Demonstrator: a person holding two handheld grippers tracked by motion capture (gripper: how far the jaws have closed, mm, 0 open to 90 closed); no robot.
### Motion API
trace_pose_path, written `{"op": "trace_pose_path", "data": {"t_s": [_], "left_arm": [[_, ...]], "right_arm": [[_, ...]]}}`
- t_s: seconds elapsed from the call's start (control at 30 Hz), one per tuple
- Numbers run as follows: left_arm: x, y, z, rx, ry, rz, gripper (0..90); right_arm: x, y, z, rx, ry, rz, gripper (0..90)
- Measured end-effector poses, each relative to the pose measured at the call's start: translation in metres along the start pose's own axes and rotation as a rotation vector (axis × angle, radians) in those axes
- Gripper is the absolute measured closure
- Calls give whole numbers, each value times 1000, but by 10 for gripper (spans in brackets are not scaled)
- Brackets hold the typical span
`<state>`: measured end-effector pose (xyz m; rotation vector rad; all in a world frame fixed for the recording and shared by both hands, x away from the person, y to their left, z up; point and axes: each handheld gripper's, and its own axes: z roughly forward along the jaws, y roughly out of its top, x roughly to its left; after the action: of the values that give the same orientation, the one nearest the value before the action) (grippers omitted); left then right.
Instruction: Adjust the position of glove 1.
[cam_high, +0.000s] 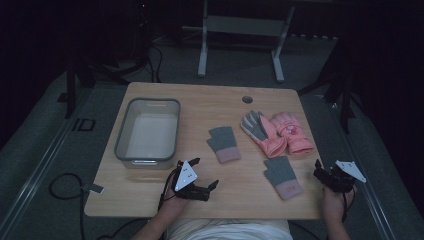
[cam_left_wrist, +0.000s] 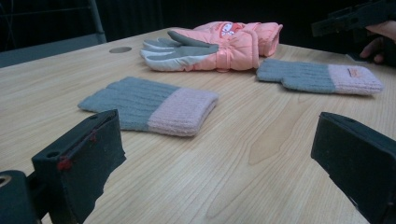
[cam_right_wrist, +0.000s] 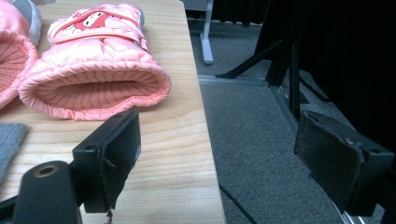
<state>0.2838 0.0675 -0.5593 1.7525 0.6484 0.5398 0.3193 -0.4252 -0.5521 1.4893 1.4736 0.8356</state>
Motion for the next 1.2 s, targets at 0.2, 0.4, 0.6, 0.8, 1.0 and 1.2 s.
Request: {"op": "trace_pose_path", "data": {"t_s": [0.2,0.4,0.6,0.8,1.0,1.2], "left_arm": [[0,0,-1,-5,8,-5,19],[-1,0,-1,-7,10,4,19],[0,0,-1,-7,8,4,19],[0,0,-1,-9,5,-7,19],[0,0,-1,-7,1,-1,19],[0,0,-1,-7,-2,-2,19]], "right_arm": [[-2,0,0,4,0,19,146],[-2,1,1,17,16,15,146],[1,3,3,45,28,-18,140],[3,21,1,50,59,-38,132],[7,41,-5,24,92,-25,126],[16,70,-14,17,133,-60,156]]}}
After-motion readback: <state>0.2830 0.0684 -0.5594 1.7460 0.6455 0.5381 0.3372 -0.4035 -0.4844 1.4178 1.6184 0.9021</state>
